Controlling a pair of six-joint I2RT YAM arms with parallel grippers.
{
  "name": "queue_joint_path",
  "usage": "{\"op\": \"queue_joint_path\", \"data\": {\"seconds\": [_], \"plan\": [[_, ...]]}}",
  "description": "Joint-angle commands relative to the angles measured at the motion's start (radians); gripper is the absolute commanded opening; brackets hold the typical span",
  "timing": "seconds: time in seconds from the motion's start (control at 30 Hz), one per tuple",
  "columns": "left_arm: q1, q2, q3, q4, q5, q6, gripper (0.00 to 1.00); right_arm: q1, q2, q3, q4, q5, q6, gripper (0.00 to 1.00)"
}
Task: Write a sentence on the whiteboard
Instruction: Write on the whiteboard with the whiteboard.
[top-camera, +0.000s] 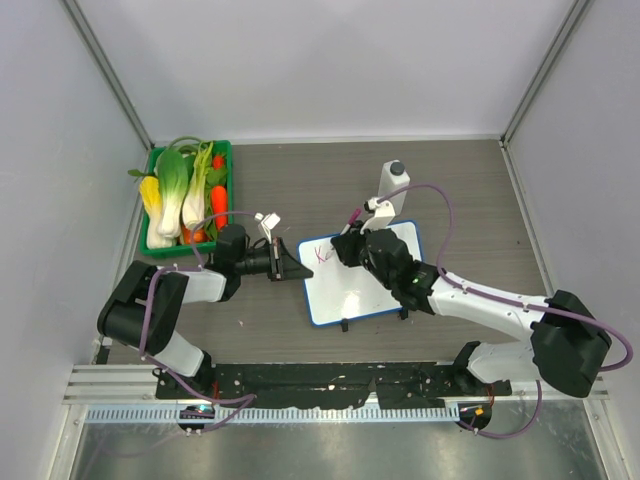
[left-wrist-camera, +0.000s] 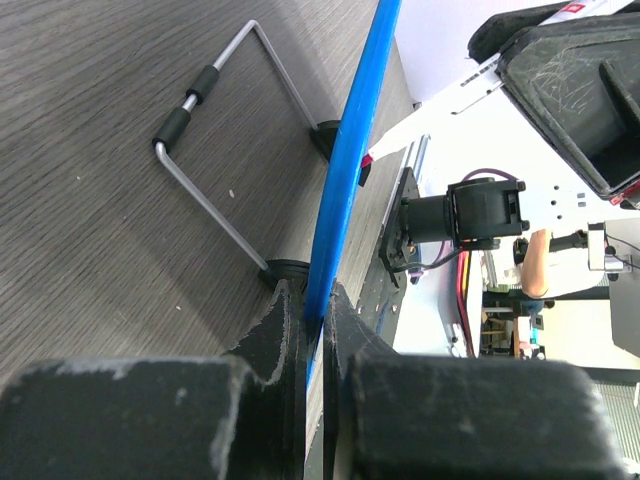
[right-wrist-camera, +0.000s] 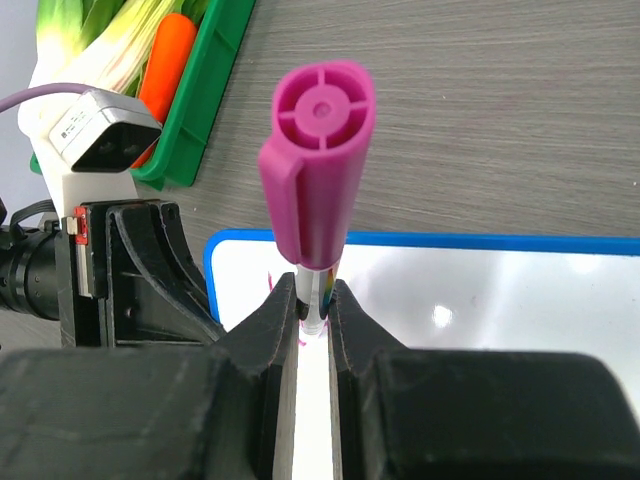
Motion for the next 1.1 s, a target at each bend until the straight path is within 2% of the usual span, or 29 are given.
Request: {"op": "queue_joint_path", "data": {"seconds": [0.0, 0.47, 0.83, 1.07], "plan": [[-0.012, 0.019, 0.013, -0.034, -0.039, 0.012, 0.0, -0.001, -0.023, -0.034, -0.026, 0.03, 0.004, 0.01], [-0.012, 0.016, 0.013, -0.034, -0.039, 0.009, 0.0, -0.003, -0.052, -0.023, -0.038, 0.112, 0.005, 0.01], [-0.015, 0.02, 0.013, -0.032, -0.039, 0.01, 0.0, -0.001, -0.099, -0.017, 0.014, 0.049, -0.021, 0.01], [-0.015, 0.02, 0.013, -0.034, -0.039, 0.009, 0.0, -0.001, -0.133, -0.021, 0.032, 0.082, -0.036, 0.01]]}}
